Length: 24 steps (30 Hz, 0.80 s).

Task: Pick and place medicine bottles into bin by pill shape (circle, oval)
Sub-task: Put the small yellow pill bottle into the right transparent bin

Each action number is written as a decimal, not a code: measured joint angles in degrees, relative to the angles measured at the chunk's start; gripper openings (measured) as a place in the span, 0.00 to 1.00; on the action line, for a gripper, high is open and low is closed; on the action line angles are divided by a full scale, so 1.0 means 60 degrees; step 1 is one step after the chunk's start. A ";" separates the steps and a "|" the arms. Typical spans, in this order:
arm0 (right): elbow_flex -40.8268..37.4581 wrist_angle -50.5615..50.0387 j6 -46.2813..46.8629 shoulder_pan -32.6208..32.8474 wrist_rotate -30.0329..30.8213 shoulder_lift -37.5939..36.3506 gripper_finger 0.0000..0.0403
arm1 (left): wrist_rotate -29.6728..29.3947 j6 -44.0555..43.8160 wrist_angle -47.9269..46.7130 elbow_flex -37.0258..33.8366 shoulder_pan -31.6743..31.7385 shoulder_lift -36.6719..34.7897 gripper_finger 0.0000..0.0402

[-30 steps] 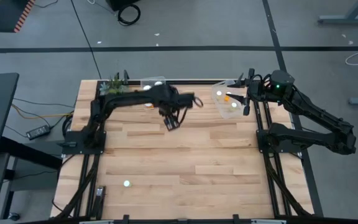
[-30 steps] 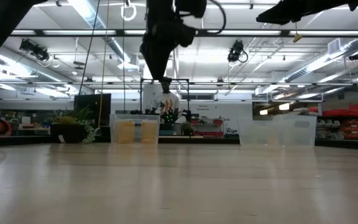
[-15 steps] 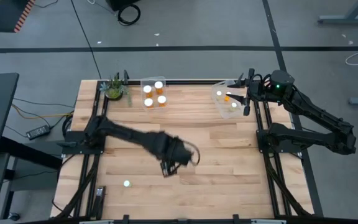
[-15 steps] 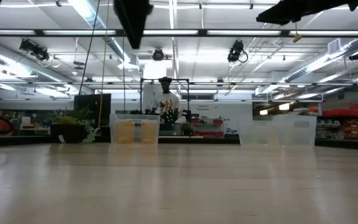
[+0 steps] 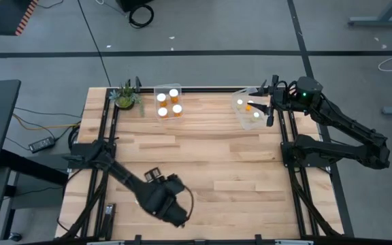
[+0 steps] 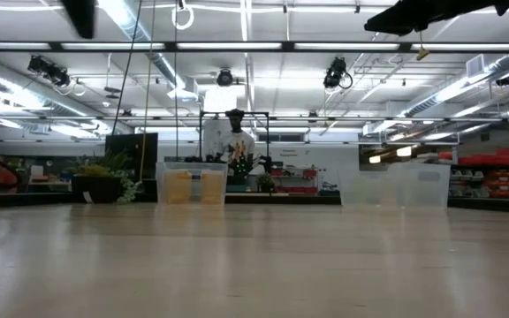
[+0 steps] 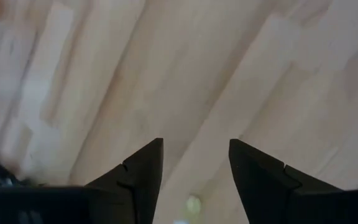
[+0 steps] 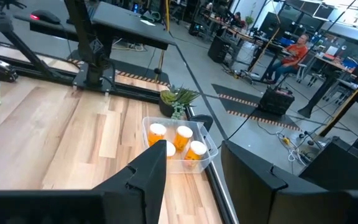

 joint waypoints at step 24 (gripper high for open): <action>0.0000 0.0102 0.0085 0.0007 -0.0002 0.0000 0.40 | 0.3408 -0.4316 0.0249 -0.1486 -0.1771 0.0008 0.43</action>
